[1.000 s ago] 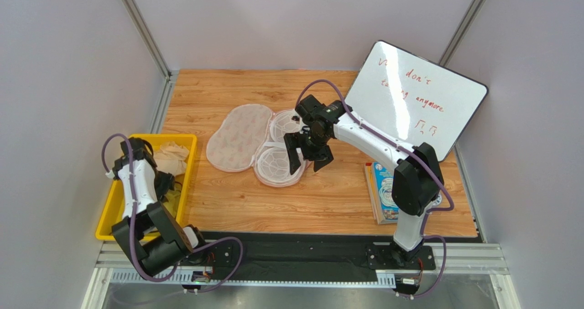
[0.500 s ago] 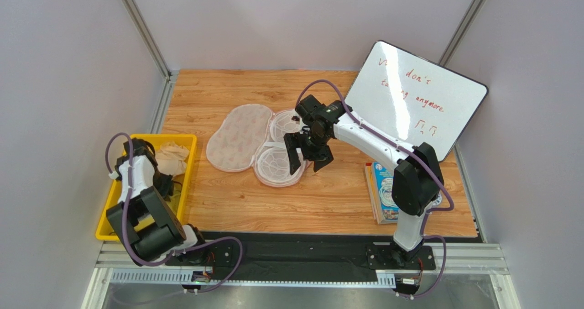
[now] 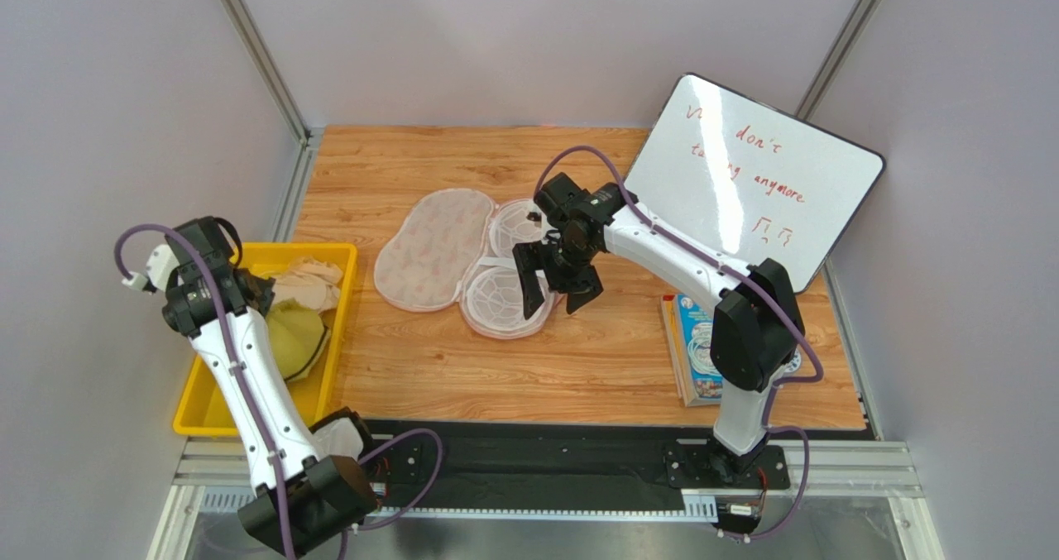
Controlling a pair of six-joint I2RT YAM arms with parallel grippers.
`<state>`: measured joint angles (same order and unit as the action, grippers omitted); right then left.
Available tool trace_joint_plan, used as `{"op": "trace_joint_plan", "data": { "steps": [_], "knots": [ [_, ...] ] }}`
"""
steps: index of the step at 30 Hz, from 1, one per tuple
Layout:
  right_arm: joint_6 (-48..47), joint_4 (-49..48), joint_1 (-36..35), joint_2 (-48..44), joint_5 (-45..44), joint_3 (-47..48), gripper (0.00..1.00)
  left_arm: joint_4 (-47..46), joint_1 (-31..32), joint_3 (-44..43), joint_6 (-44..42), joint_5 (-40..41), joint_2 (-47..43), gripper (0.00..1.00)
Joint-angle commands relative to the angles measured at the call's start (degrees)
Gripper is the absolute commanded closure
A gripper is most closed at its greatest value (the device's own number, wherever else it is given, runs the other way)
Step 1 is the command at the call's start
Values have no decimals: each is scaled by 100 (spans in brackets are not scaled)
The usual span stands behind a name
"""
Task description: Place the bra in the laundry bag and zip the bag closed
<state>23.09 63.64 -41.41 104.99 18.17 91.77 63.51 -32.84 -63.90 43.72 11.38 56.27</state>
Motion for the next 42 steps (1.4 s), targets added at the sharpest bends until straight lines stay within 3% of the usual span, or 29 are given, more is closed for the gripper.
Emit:
{"op": "trace_joint_plan", "data": {
  "steps": [1,8,21,27,30,35,42],
  "knots": [
    [-15,52,-131,-154,239,-10,14,1082,189,-1392,92,319,-64,100],
    [-15,114,-210,-67,239,-10,14,1885,919,-3479,119,1551,270,100],
    [81,518,-456,127,11,386,14,806,1183,-4710,-1146,939,393,100],
    [134,676,-561,180,-77,579,14,-205,1183,-4308,-1700,-581,481,100],
    [152,738,-588,180,-130,614,14,-644,1175,-3931,-1823,-943,534,100],
    [161,773,-588,92,-244,579,13,-848,1175,-3455,-1815,-962,771,100],
    [126,773,-579,57,-323,535,13,-1349,1122,-1945,-1850,-717,1139,100]
  ]
}}
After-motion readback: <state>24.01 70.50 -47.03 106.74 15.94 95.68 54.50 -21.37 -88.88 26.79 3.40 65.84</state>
